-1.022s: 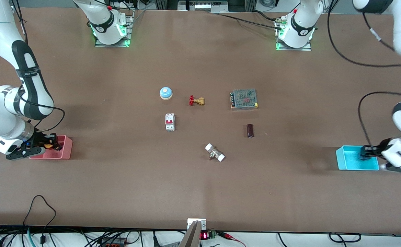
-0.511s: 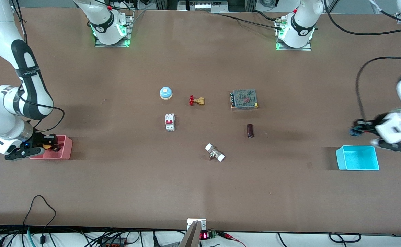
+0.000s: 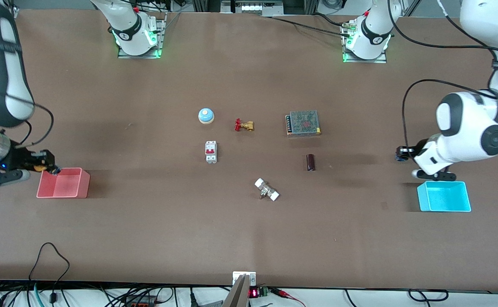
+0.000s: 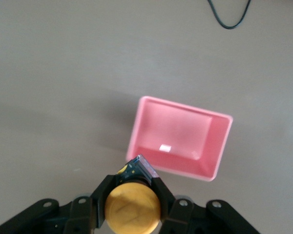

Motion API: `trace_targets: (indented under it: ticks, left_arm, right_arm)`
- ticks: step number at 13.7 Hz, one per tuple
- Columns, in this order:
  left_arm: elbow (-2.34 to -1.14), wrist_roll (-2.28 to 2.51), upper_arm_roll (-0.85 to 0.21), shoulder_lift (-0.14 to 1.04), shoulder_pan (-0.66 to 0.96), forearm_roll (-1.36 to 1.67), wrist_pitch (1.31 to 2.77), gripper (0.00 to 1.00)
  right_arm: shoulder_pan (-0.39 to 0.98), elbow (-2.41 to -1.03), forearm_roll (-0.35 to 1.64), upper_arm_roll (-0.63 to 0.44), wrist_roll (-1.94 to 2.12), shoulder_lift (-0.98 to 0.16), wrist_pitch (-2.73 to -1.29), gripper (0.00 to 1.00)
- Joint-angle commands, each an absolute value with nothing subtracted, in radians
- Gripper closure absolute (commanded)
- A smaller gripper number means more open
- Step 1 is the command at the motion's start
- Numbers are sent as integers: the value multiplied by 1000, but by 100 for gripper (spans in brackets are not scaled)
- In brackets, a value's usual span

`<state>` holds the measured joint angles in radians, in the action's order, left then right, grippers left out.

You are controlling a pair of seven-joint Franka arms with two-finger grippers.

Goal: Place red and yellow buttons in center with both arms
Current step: 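Carry the red button with the left gripper while the right gripper carries the yellow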

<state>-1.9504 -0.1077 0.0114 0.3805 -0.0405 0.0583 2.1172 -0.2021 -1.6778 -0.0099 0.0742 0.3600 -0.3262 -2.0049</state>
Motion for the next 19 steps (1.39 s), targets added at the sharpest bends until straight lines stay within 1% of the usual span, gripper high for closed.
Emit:
trace_targets:
  ticks: [1, 3, 5, 7, 9, 11, 12, 13, 14, 15, 17, 19]
  left_arm:
    - [-2066, -37, 12, 341, -3, 75, 2231, 73]
    - [-2135, -37, 11, 342, -3, 97, 2330, 73]
    - [-2172, -37, 11, 345, -3, 97, 2394, 73]
    - [-2178, -35, 9, 370, -5, 106, 2433, 73]
    - [-2178, -37, 9, 394, -5, 193, 2451, 69]
    - [-2178, -38, 9, 396, -3, 224, 2451, 60]
    - [-2178, -38, 9, 396, -5, 224, 2450, 49]
    - [-2177, -43, 11, 393, -5, 224, 2450, 35]
    - [-2175, -49, 11, 381, -5, 224, 2448, 2]
    - [-2171, -52, 11, 347, -3, 222, 2435, 0]
    - [-2148, -48, 12, 269, -5, 216, 2395, 0]
    - [-2035, -45, 20, 242, -5, 204, 2257, 0]
  right_arm:
    - [-177, -1703, -11, 179, 165, -252, -1936, 66]
    - [-111, -1716, -11, 213, 15, -244, -1925, 66]
    - [-34, -1744, -11, 215, -104, -244, -1943, 66]
    - [27, -1825, -27, 215, -188, -245, -2058, 66]
    - [57, -1919, -69, 219, -242, -245, -2185, 66]
    - [74, -1980, -97, 230, -300, -252, -2276, 66]
    - [89, -1994, -100, 232, -326, -259, -2296, 66]
    - [109, -2009, -103, 233, -372, -268, -2321, 66]
    - [130, -2026, -129, 233, -411, -278, -2357, 66]
    - [136, -2046, -152, 235, -437, -291, -2402, 66]
    - [143, -2066, -160, 235, -454, -322, -2474, 66]
    - [143, -2066, -161, 235, -454, -347, -2497, 66]
